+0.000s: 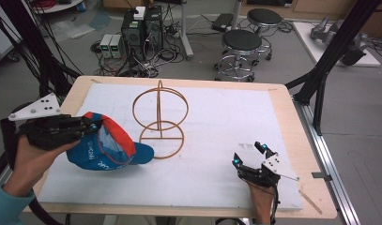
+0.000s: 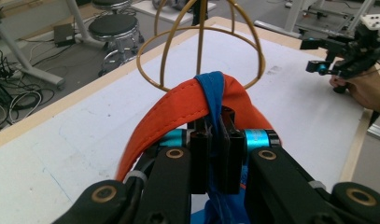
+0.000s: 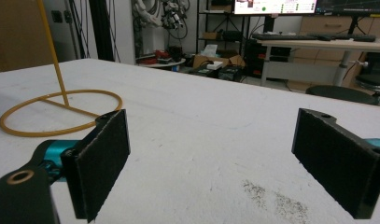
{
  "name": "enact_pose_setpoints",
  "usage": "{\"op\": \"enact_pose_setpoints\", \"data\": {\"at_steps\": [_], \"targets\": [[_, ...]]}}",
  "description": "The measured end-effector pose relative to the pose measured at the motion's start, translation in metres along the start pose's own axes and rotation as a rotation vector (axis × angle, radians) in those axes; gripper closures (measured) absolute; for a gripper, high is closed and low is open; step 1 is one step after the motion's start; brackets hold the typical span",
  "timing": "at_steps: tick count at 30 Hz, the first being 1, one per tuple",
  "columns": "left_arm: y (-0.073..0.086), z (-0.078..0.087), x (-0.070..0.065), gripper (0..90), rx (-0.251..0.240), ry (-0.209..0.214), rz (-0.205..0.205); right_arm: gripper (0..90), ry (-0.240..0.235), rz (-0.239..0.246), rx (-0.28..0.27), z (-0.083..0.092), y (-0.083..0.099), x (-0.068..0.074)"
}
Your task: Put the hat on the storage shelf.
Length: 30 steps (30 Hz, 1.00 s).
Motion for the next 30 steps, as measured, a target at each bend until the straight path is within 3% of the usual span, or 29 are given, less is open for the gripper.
{"op": "enact_pose_setpoints", "data": {"at_steps": [1, 10, 17, 23, 30], "targets": [[0.001, -0.006, 0.004, 85.1, -0.007, -0.004, 0.022, 10.3, 0.0, -0.001, -0.002, 0.0, 0.0, 0.0], [0.003, -0.033, 0.029, 85.0, -0.019, -0.06, 0.073, 10.3, -0.001, -0.001, -0.002, 0.0, 0.0, 0.0], [0.012, -0.062, 0.063, 85.0, 0.007, -0.152, 0.111, 10.3, -0.003, -0.005, 0.003, 0.0, 0.0, 0.0], [0.019, -0.082, 0.081, 84.8, 0.024, -0.184, 0.131, 10.3, -0.002, -0.001, 0.007, -0.001, 0.0, 0.0], [0.026, -0.1, 0.092, 82.0, 0.033, -0.176, 0.154, 10.3, -0.004, -0.003, 0.007, -0.001, 0.0, 0.0]]}}
Point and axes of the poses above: each handheld gripper's, and its own axes: z roughly backward along the jaws, y roughly out of its underside, x roughly to its left, the point moved 9 cm from there along -z, roughly forward along the jaws, and after that the axes turned 7 degrees about -y, right-handed, at the moved point
